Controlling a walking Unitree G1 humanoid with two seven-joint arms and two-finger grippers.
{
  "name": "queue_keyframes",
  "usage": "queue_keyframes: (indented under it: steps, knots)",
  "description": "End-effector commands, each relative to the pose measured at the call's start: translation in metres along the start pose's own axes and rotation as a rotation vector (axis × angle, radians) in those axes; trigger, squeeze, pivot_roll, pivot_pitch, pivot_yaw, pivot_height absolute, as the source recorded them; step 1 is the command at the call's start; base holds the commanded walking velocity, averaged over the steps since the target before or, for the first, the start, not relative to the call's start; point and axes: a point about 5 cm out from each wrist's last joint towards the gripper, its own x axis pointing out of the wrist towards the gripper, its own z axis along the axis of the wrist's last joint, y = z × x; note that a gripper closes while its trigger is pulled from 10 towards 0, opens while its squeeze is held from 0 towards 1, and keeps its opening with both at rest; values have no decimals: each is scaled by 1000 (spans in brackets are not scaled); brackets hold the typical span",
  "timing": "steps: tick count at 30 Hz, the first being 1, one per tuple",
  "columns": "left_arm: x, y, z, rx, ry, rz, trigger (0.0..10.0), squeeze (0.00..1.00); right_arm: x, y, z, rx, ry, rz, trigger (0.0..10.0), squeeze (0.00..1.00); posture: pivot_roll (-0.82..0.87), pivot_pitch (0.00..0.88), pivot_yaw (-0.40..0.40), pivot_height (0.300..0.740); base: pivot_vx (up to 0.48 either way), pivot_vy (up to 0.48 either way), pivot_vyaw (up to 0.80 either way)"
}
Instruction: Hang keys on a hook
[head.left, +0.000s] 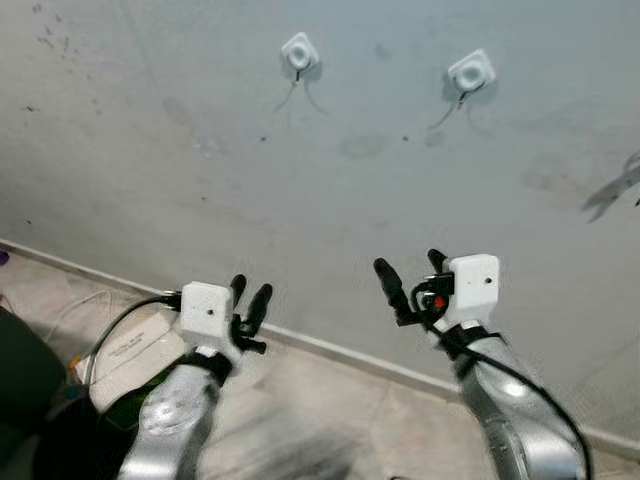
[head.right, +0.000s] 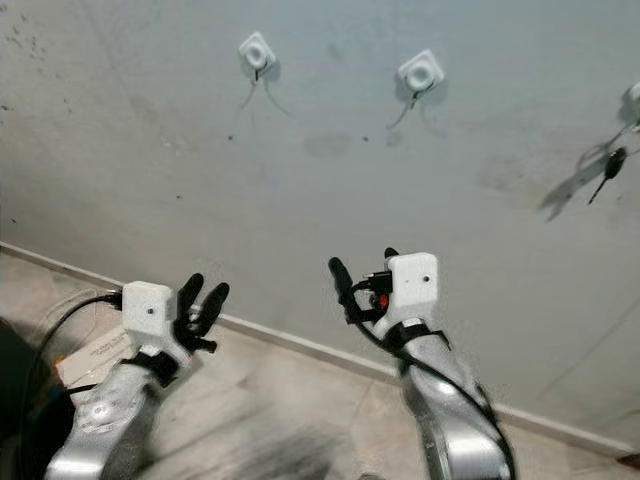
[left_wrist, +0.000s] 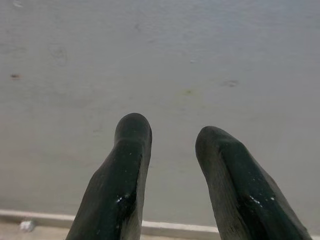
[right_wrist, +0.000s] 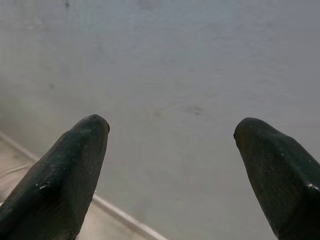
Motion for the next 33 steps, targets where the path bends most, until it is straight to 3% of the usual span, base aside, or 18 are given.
queue_keyframes:
  steps: [1, 4, 5, 6, 7, 13, 33]
  knots:
    - [-3, 7, -3, 18, 14, 30, 10000, 0, 1, 8, 3, 11, -13, 30, 10000, 671, -100, 78, 62, 740, 0, 0, 0]
    - [-3, 6, -5, 7, 20, 29, 10000, 0, 0, 8, 3, 8, -11, 33, 10000, 604, -101, 81, 61, 740, 0, 0, 0]
    - [-4, 6, -7, -8, 31, 29, 10000, 0, -1, 8, 3, 1, -3, 41, 10000, 416, -102, 85, 62, 740, 0, 0, 0]
    - [-4, 6, -7, -8, 31, 29, 10000, 0, -1, 8, 3, 1, -3, 41, 10000, 416, -102, 85, 62, 740, 0, 0, 0]
    - [-5, 5, -9, -23, 41, 25, 10000, 0, -2, 7, 2, -4, 3, 45, 10000, 0, -104, 85, 62, 740, 0, 0, 0]
    - [-6, 2, -14, -56, 58, 15, 10000, 0, -3, 4, 0, -9, 20, 42, 10000, 0, -110, 84, 63, 740, 0, 0, -71]
    - [-1, -5, -33, -149, 135, 20, 10000, 0, -6, 13, -10, 23, 53, 49, 10000, 0, -133, 87, 76, 740, 0, 0, -745]
